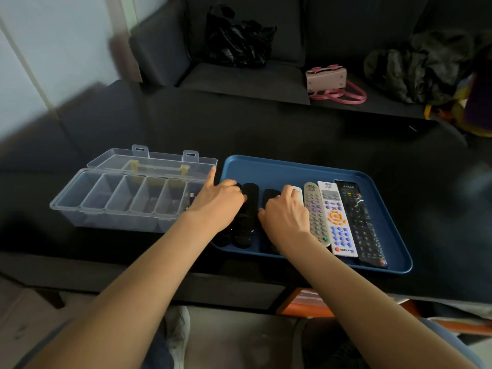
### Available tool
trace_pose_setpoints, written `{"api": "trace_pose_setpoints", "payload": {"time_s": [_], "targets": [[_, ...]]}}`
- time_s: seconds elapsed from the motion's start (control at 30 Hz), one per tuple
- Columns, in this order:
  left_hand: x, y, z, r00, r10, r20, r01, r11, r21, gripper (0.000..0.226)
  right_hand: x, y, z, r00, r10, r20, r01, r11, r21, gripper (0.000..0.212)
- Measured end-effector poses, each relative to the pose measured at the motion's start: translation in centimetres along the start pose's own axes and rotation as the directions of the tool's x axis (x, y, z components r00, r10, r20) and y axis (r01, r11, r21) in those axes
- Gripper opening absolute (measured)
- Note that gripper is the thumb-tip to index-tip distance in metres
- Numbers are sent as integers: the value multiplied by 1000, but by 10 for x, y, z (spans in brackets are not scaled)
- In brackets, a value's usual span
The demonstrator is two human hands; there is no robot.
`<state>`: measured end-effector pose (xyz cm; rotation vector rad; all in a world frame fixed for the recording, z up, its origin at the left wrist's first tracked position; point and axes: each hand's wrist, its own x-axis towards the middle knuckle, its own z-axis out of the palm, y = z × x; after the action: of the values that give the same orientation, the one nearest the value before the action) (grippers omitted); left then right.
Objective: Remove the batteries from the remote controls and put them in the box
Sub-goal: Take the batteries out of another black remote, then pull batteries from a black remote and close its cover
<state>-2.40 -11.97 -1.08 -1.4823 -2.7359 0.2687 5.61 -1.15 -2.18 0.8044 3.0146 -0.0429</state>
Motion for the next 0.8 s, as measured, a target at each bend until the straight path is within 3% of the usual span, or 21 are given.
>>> {"api": "trace_pose_setpoints", "payload": {"time_s": [0.1,0.2,0.33,0.4,0.57,0.7,0.8], "targets": [[-3,-3,-1,999,-13,32,15,997,-70,55,-5,0,-5,999,-29,15,29,999,-28,37],[-5,-6,0,999,-33,-7,32,992,-122,55,4,0,-10,996,-90,-7,90,992,89,36],[-7,-14,2,995,-68,-67,64,996,-60,43,31,-6,-6,970,-202,132,175,965,194,57],[-6,-17,4,994,-93,-48,90,994,-58,37,39,-9,-1,967,-200,160,170,968,186,54],[-4,-17,4,992,-124,24,126,987,-103,38,45,-10,0,984,-164,75,131,937,325,55],[-5,-19,2,993,-117,12,118,985,-128,41,44,-11,-6,996,-94,8,66,759,648,60],[-6,-18,0,992,-119,-31,113,981,-159,41,45,-8,-5,995,48,89,-101,541,835,51]]}}
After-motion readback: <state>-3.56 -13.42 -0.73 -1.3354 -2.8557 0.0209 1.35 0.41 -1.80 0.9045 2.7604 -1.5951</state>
